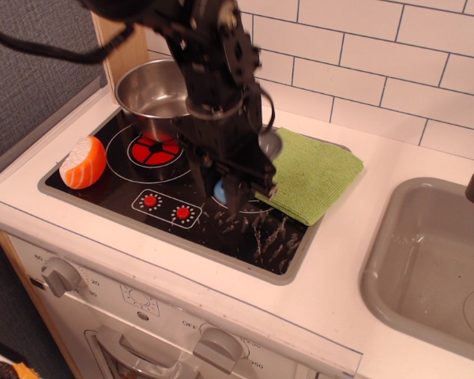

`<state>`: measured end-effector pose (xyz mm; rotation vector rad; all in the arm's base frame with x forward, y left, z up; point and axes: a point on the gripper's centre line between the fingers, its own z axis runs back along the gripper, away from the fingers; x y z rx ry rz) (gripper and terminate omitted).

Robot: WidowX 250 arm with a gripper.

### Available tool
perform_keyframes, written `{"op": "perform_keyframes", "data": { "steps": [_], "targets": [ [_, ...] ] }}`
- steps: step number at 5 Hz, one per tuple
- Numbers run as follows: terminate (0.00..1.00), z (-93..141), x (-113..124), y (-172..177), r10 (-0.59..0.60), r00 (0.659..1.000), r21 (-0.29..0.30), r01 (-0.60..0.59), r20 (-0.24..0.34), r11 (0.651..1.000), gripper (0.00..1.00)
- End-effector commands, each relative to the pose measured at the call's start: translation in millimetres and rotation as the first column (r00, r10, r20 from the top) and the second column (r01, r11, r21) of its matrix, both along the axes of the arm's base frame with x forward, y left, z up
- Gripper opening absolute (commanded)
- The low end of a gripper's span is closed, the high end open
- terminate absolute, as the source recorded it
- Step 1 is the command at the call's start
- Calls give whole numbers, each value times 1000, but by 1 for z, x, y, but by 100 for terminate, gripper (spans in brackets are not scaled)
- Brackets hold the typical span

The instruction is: Put the scoop on the cloth

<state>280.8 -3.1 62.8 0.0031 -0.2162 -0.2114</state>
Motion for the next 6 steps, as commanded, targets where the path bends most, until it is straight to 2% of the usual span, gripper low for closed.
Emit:
{"op": "perform_keyframes", "data": {
  "steps": [1,2,3,4,5,6],
  "targets": [
    [0,29,63,-28,67,997,-14,-67,39,998,0],
    [0,9,78,-27,81,997,-5,-81,-13,997,0],
    [0,-5,81,-24,56,997,-9,-56,-51,998,0],
    [0,-5,78,-24,42,997,-23,-44,-67,999,100],
    [0,8,74,-22,24,998,-47,-26,-56,999,100],
    [0,39,59,-13,45,999,-51,-45,-14,998,100]
  ]
}}
